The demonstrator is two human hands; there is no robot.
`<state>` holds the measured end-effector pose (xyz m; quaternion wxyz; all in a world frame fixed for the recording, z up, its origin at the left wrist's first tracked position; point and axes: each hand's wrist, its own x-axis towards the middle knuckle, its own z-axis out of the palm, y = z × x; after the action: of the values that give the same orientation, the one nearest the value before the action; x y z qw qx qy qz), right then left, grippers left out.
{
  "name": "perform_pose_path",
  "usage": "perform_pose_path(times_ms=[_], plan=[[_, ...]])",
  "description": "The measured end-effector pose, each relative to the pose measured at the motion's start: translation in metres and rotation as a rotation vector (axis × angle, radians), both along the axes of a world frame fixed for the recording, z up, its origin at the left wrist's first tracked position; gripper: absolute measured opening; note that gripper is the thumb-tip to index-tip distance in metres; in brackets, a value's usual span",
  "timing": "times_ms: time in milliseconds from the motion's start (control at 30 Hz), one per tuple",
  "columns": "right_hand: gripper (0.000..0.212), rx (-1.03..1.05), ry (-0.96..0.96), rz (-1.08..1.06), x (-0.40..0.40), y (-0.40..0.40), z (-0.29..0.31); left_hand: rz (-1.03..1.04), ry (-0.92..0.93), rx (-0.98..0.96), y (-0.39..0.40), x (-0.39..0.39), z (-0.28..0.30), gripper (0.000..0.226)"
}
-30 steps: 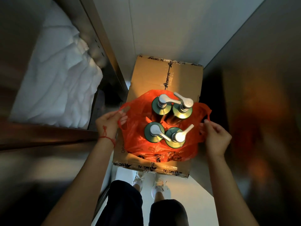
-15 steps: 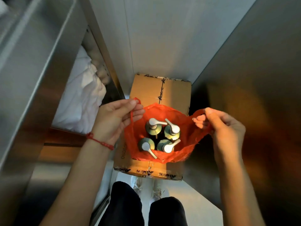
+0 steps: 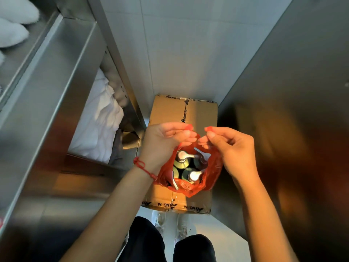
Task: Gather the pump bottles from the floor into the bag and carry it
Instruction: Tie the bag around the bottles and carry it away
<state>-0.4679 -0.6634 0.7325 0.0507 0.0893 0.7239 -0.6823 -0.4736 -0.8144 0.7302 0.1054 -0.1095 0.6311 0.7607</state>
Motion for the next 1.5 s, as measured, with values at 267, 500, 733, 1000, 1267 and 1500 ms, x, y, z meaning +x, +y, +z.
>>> perform_pose_path(times_ms=[267, 500, 733, 1000, 1267, 1500], plan=[[0.018, 0.285, 0.128, 0.141, -0.009, 0.005, 0.001, -0.022, 0.444, -0.421, 0.011, -0.029, -0.017, 0.018], [0.01, 0.381, 0.168, 0.205, -0.021, 0.01, -0.005, -0.202, 0.25, -0.185, 0.02, -0.047, -0.028, 0.026], [0.01, 0.307, 0.265, 0.166, -0.031, 0.018, -0.016, -0.227, 0.241, -0.142, 0.013, -0.051, -0.029, 0.024], [0.015, 0.135, 0.237, 0.05, -0.027, 0.014, -0.029, -0.038, 0.147, -0.084, 0.015, -0.046, -0.038, 0.018], [0.021, 0.167, 0.239, 0.089, -0.035, 0.008, -0.032, -0.144, 0.01, -0.084, 0.023, -0.053, -0.04, 0.015], [0.02, 0.15, 0.18, 0.035, -0.046, 0.01, -0.04, -0.434, -0.109, 0.083, 0.02, -0.054, -0.046, 0.015]])
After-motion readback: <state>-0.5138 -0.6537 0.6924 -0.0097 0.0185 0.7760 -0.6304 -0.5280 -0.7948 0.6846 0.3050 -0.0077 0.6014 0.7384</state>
